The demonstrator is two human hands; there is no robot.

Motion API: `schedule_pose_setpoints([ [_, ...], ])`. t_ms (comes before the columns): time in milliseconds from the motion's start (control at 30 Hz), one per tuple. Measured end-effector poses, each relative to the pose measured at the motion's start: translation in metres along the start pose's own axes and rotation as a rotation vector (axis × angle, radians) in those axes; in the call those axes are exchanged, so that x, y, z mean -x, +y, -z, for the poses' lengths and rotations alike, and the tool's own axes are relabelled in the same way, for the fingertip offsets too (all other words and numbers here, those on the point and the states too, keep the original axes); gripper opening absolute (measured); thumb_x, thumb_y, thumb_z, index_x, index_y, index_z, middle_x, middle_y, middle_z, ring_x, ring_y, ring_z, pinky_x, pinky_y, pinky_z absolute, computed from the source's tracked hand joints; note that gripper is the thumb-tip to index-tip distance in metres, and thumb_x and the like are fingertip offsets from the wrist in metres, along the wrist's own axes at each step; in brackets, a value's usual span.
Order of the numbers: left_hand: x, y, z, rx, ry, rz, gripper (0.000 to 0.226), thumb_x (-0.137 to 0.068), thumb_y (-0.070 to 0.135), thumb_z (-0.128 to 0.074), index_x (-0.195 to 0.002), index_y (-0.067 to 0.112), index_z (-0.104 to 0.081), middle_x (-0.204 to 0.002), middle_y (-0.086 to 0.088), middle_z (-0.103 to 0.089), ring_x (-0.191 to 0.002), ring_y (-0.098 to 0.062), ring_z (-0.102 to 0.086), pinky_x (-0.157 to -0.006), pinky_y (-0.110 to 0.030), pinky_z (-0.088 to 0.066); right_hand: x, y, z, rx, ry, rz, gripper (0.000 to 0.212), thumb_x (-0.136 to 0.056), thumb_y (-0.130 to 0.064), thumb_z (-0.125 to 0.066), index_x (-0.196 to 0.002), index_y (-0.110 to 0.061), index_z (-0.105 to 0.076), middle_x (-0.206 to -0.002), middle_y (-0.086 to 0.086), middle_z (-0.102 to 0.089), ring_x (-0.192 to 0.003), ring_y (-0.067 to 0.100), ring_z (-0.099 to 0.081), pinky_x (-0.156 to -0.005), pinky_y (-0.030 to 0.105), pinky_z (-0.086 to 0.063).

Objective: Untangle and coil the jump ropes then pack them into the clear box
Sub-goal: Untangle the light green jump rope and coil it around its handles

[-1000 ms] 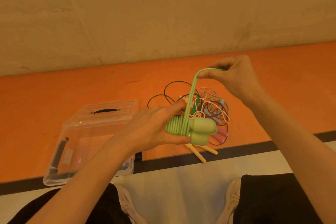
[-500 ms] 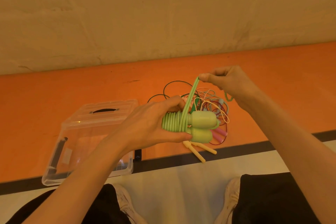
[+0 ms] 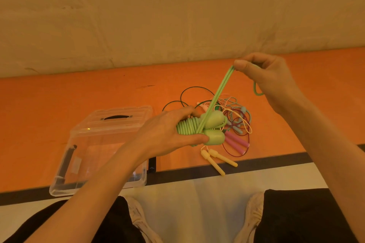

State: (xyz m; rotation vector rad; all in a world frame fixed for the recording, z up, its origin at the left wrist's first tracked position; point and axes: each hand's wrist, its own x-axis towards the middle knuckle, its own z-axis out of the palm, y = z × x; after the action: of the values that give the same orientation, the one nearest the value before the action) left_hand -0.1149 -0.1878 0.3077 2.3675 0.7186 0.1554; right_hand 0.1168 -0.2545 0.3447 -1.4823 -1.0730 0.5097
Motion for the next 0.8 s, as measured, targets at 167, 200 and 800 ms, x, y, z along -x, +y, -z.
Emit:
schedule_pose_setpoints([
  [167,-0.002,0.002,-0.002,-0.098,0.017,0.086,0.052,-0.068,0.073,-0.063,-0.11,0.044,-0.053,-0.076,0.019,-0.048,-0.072,0.003,-0.047,-0.059,-0.029,-0.036,0.003,-0.015,-0.004,-0.03,-0.023,0.152,0.015,-0.083,-0.01,-0.069,-0.073,-0.021,-0.064,-0.056,-0.021,-0.059,-0.055,-0.007,-0.046,-0.057,0.008,-0.035],
  [200,-0.002,0.002,-0.003,-0.118,0.021,0.084,0.055,-0.067,0.075,-0.062,-0.113,0.045,-0.053,-0.078,0.02,-0.049,-0.073,0.005,-0.047,-0.059,-0.027,-0.037,0.003,-0.016,-0.005,-0.035,-0.021,0.159,0.016,-0.083,-0.009,-0.069,-0.073,-0.021,-0.064,-0.056,-0.022,-0.059,-0.056,-0.007,-0.046,-0.057,0.008,-0.035],
  [800,0.012,0.033,-0.01,0.13,0.236,-0.11,0.067,-0.058,0.061,-0.082,-0.106,0.033,-0.045,-0.1,0.026,-0.066,-0.089,0.001,-0.062,-0.076,-0.04,-0.05,0.007,0.021,-0.024,0.122,-0.14,-0.289,0.017,-0.082,-0.023,-0.074,-0.068,-0.017,-0.067,-0.04,-0.017,-0.052,-0.041,-0.007,-0.047,-0.043,0.005,-0.032],
])
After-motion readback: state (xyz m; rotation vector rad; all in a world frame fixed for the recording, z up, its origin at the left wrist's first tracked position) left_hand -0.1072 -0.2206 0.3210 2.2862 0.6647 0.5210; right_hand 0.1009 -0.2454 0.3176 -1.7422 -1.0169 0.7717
